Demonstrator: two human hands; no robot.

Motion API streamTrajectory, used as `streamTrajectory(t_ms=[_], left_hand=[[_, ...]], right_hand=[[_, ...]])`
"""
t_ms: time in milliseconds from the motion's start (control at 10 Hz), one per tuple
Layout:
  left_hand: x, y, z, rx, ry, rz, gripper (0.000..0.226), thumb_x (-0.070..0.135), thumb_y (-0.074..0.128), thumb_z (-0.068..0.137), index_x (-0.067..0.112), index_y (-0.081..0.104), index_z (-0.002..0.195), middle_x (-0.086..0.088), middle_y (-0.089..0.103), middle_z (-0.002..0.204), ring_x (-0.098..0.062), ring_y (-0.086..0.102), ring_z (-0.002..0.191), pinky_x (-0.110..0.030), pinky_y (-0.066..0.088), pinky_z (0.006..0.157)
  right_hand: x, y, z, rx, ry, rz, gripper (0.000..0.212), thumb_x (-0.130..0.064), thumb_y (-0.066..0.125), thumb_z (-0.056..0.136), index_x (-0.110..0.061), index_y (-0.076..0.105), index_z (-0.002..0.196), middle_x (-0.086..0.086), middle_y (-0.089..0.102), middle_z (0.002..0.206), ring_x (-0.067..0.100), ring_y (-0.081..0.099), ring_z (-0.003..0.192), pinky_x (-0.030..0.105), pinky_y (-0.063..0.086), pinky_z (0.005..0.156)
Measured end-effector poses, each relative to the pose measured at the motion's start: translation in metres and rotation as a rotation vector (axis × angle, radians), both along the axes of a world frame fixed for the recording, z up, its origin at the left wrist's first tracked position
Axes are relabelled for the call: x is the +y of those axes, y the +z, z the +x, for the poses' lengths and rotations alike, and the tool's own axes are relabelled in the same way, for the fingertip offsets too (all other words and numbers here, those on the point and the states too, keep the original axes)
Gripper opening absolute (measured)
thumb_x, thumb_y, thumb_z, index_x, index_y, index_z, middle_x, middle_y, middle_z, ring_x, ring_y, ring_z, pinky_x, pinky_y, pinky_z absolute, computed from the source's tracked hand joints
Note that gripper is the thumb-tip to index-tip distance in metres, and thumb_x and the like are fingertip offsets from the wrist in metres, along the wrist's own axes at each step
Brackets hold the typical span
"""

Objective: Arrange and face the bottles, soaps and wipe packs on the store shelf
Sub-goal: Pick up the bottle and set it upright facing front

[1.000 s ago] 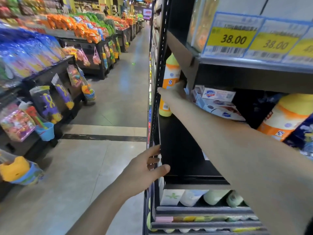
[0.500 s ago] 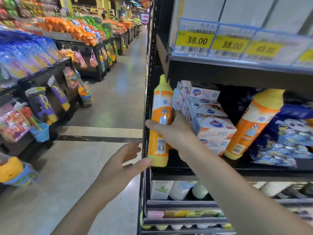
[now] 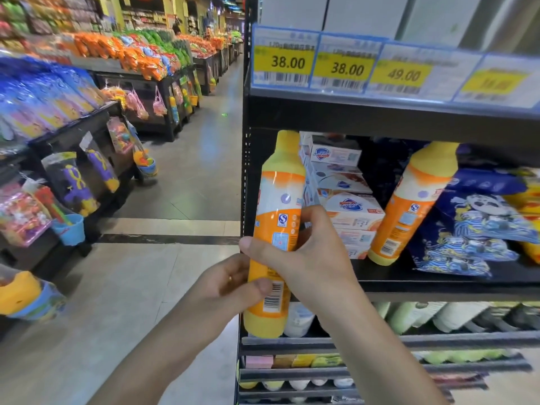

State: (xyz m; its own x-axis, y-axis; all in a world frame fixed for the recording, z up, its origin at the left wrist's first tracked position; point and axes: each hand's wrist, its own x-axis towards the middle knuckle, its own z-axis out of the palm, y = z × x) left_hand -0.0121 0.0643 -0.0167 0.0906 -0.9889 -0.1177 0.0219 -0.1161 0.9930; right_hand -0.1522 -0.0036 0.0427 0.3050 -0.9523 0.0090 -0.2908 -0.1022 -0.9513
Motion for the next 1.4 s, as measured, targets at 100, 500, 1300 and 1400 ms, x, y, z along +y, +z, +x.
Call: streamTrajectory(t_ms=[100,500,1300,1400], left_hand=[[0.0,0.001,-0.008,0.016,-0.014,0.0,0.043,0.038,0.068,0.081,0.028,0.069,0.124,0.004,0.077,0.116,-0.017,0.072,0.112,-0.04,0.054,0.1],[0.0,0.002,-0.016,0.125,-0.106,-0.04,0.049,0.052,0.081,0.071,0.037,0.074,0.117,-0.004,0.075,0.123,-0.025,0.07,0.116,-0.043,0.055,0.099],[0.016,0.014,-0.008,0.217,-0.129,-0.016,0.073,0.056,0.094,0.055,0.03,0.074,0.12,-0.01,0.073,0.126,-0.031,0.071,0.115,-0.041,0.059,0.089],[0.017,0.021,-0.015,0.085,-0.093,-0.046,0.052,0.046,0.083,0.066,0.035,0.074,0.116,-0.005,0.075,0.12,-0.024,0.073,0.109,-0.039,0.06,0.089]], right_hand=[[0.003,0.002,-0.007,0.066,-0.04,-0.081,0.059,-0.059,0.09,0.059,-0.04,0.048,0.096,-0.014,0.069,0.088,-0.002,0.067,0.078,0.025,0.055,0.068],[0.005,0.005,-0.025,-0.093,0.069,0.05,0.051,-0.052,0.091,0.062,-0.034,0.061,0.101,-0.018,0.073,0.092,0.001,0.071,0.085,0.034,0.061,0.08],[-0.005,-0.001,-0.055,-0.283,0.516,0.289,0.05,-0.037,0.064,0.091,-0.015,0.062,0.136,0.011,0.07,0.13,0.032,0.066,0.122,0.054,0.048,0.11],[-0.002,0.002,-0.054,-0.268,0.493,0.263,0.048,-0.04,0.066,0.089,-0.019,0.064,0.132,0.008,0.073,0.125,0.027,0.069,0.117,0.047,0.051,0.105]])
